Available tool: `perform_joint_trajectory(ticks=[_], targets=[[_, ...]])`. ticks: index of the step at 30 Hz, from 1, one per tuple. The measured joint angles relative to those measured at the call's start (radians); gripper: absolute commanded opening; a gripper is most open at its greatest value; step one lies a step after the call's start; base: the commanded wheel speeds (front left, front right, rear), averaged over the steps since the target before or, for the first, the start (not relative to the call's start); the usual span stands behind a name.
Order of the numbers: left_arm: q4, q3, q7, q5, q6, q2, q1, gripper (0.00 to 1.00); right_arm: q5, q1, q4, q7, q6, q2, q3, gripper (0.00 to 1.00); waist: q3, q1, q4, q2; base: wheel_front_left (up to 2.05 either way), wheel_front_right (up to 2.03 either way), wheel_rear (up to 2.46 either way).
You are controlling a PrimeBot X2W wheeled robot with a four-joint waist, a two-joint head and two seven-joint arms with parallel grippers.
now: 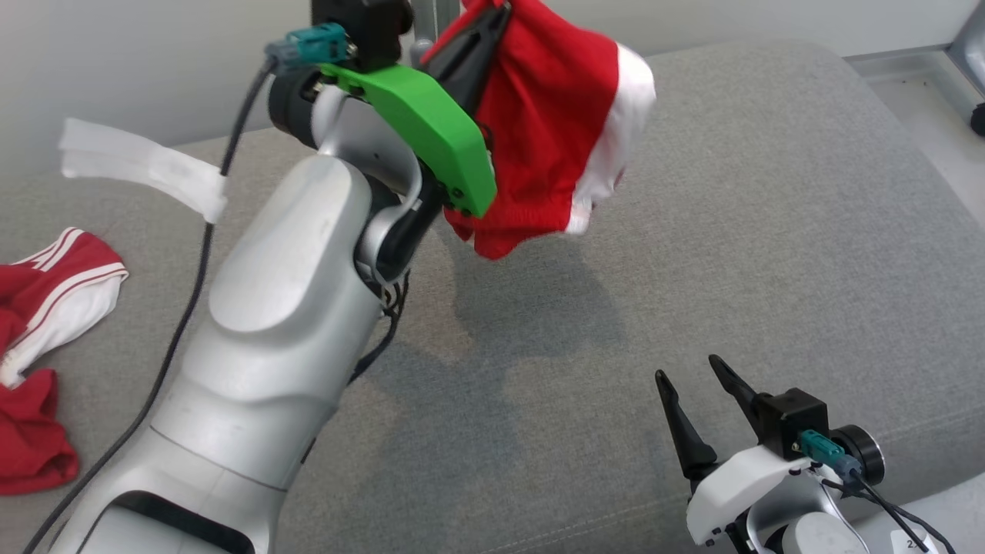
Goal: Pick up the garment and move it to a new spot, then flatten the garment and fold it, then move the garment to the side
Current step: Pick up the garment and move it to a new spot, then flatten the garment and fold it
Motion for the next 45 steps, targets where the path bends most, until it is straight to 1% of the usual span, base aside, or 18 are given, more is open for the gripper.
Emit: perform_joint_trajectory(ticks=[2,4,6,9,11,13,14,15,16,17,19,24,29,31,36,40,45], targets=[[-0.008,-0.039,0.012,-0.032,-0.003,-0.003,0.013,0.0,0.007,-0.005,0.004,-0.008,0.0,0.0,-0.001,1.0,0.015,0.0,-0.013,0.0,0.0,0.0,0.0],[0.017,-0.063,0.017,-0.028,-0.003,-0.002,0.022,0.0,0.014,-0.018,0.008,-0.016,0.0,-0.001,-0.001,1.0,0.034,0.0,-0.022,0.0,0.0,0.0,0.0],[0.06,-0.089,0.023,0.007,-0.003,0.027,0.034,0.0,0.016,-0.028,0.013,-0.024,0.0,0.0,0.0,1.0,0.052,0.0,-0.028,0.0,0.0,0.0,0.0],[0.132,-0.117,0.027,0.058,0.012,0.092,0.05,0.0,0.018,-0.031,0.021,-0.033,0.0,0.0,-0.001,1.0,0.074,0.0,-0.035,0.0,0.0,0.0,0.0],[0.174,-0.121,0.02,0.079,0.03,0.121,0.051,0.0,0.018,-0.036,0.027,-0.035,0.0,0.0,-0.003,1.0,0.086,0.0,-0.037,0.0,0.0,0.0,0.0],[0.211,-0.125,-0.008,0.101,0.054,0.136,0.054,0.0,0.018,-0.039,0.033,-0.037,0.0,0.0,-0.004,1.0,0.094,0.0,-0.034,0.0,0.0,0.0,0.0],[0.232,-0.13,-0.02,0.116,0.066,0.14,0.054,0.27,0.019,-0.039,0.037,-0.039,0.0,-0.001,-0.004,1.0,0.096,0.0,-0.031,0.0,0.0,0.0,0.0],[0.252,-0.135,-0.022,0.124,0.073,0.141,0.055,0.73,0.021,-0.039,0.04,-0.039,0.0,0.0,-0.003,1.0,0.097,0.0,-0.027,0.0,0.0,0.0,0.0],[0.28,-0.132,-0.021,0.124,0.086,0.141,0.061,1.0,0.021,-0.04,0.043,-0.039,0.0,0.0,-0.002,1.0,0.097,0.0,-0.023,0.0,0.0,0.0,0.0],[0.301,-0.132,-0.024,0.124,0.101,0.141,0.068,1.0,0.022,-0.04,0.045,-0.039,0.0,0.0,-0.002,1.0,0.096,0.0,-0.019,0.0,0.0,0.0,0.0],[0.333,-0.128,-0.049,0.125,0.113,0.142,0.079,1.0,0.022,-0.041,0.049,-0.04,0.0,0.0,-0.003,1.0,0.092,0.0,-0.011,0.0,0.0,0.0,0.0],[0.374,-0.104,-0.104,0.096,0.124,0.126,0.1,1.0,0.017,-0.041,0.056,-0.04,0.0,0.0,-0.013,1.0,0.069,0.0,0.011,0.0,0.0,0.0,0.0],[0.38,-0.095,-0.131,0.079,0.119,0.116,0.122,1.0,0.015,-0.036,0.061,-0.034,0.0,0.0,-0.022,1.0,0.04,0.0,0.03,0.0,0.0,0.0,0.0],[0.374,-0.107,-0.133,0.079,0.106,0.108,0.142,1.0,0.014,-0.027,0.062,-0.033,0.0,0.0,-0.023,1.0,0.025,0.0,0.039,0.0,0.0,0.0,0.0],[0.337,-0.15,-0.146,0.088,0.097,0.075,0.2,1.0,0.012,-0.017,0.06,-0.024,0.0,0.0,-0.022,1.0,-0.011,0.0,0.052,0.0,0.0,0.0,0.0],[0.308,-0.173,-0.155,0.09,0.105,0.054,0.25,1.0,0.006,-0.012,0.051,-0.017,0.0,0.0,-0.018,1.0,-0.022,0.0,0.037,0.0,0.0,0.0,0.0],[0.289,-0.192,-0.153,0.094,0.126,0.045,0.287,1.0,0.002,-0.008,0.038,-0.012,0.0,0.0,-0.014,1.0,-0.02,0.0,-0.008,0.0,0.0,0.0,0.0]])
